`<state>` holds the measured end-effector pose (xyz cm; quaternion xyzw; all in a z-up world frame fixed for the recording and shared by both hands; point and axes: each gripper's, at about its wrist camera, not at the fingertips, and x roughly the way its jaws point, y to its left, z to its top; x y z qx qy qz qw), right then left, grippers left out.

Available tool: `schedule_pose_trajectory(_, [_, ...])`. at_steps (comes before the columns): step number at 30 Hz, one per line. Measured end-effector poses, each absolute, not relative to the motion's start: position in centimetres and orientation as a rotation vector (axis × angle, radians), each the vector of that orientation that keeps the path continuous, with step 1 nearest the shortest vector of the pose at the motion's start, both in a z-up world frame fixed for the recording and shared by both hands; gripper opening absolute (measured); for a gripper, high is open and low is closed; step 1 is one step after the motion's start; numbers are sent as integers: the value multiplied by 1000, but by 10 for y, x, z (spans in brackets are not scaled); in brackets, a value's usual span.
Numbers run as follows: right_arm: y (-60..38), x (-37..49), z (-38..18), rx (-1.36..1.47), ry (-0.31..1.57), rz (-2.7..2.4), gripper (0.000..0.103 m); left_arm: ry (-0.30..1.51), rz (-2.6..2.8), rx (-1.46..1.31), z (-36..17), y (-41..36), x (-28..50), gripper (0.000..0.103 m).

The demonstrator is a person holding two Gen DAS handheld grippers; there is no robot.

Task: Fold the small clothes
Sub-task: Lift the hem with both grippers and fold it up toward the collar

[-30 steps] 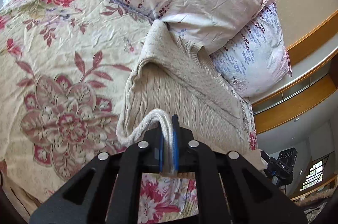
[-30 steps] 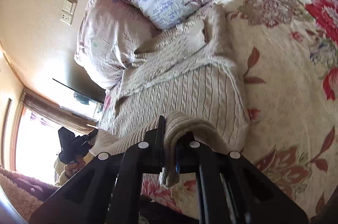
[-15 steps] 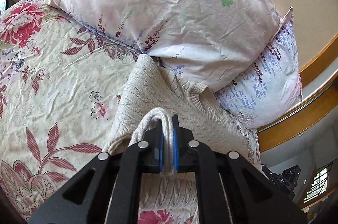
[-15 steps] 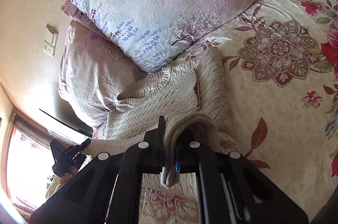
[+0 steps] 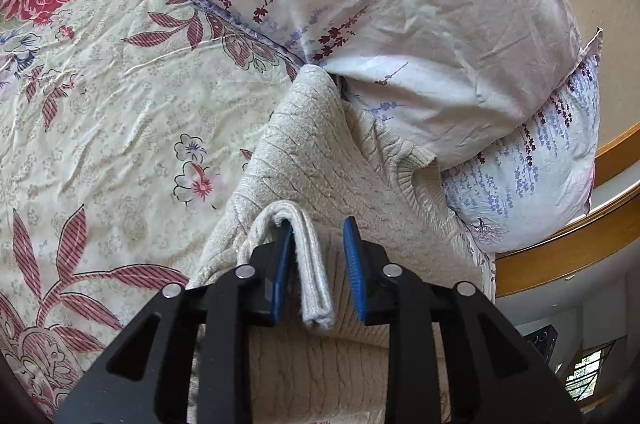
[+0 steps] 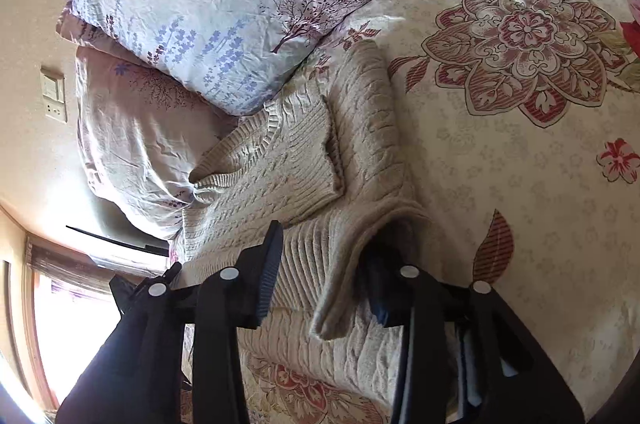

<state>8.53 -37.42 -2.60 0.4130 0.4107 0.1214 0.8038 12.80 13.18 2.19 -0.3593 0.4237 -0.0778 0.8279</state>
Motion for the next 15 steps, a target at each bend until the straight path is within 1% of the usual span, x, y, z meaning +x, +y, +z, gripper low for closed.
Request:
schedule_pose_trajectory(1, [-375,84,-25,891,875,265,46,898,-171,-764,23,130,129,37])
schedule_pose_trajectory(2, [-375,83,-24,882,866,270,40,896,-168,-757,26,128,130,37])
schedule_pose_trajectory(3, [-374,84,-23,863,860,272,20,894,-171,-750,27,127,132,31])
schedule_pose_trajectory(4, [-374,86,-21,844,858,272,11,890,-174,-745,29,126,135,13])
schedule_pose_trajectory(5, [-375,90,-19,838,846,268,10,886,-180,-745,30,127,138,7])
schedule_pose_trajectory(11, [-381,127,3,875,760,292,8,856,-193,-764,41,130,166,7])
schedule_pose_trajectory(15, [-382,159,3,891,774,268,8,841,-167,-771,44,130,188,7])
